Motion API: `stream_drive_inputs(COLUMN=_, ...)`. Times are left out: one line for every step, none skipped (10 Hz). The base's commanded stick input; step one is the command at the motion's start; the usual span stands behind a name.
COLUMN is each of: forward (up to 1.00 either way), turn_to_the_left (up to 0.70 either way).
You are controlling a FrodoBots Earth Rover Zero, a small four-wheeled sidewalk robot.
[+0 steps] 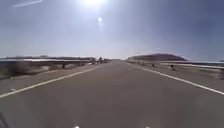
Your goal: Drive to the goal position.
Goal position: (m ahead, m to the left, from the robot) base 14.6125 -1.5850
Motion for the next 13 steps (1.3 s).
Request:
stream_drive_inputs(forward=1.00, turn_to_the_left=0.00)
stream_drive_inputs(forward=1.00, turn_to_the_left=0.00)
stream_drive_inputs(forward=1.00, turn_to_the_left=0.00)
stream_drive_inputs(forward=1.00, turn_to_the_left=0.00)
stream_drive_inputs(forward=1.00, turn_to_the_left=0.00)
stream_drive_inputs(forward=1.00, turn_to_the_left=0.00)
stream_drive_inputs(forward=1.00, turn_to_the_left=0.00)
stream_drive_inputs(forward=1.00, turn_to_the_left=0.00)
stream_drive_inputs(forward=1.00, turn_to_the_left=0.00)
stream_drive_inputs(forward=1.00, turn_to_the_left=0.00)
stream_drive_inputs(forward=1.00, turn_to_the_left=0.00)
stream_drive_inputs(forward=1.00, turn_to_the_left=0.00)
stream_drive_inputs(forward=1.00, turn_to_the_left=0.00)
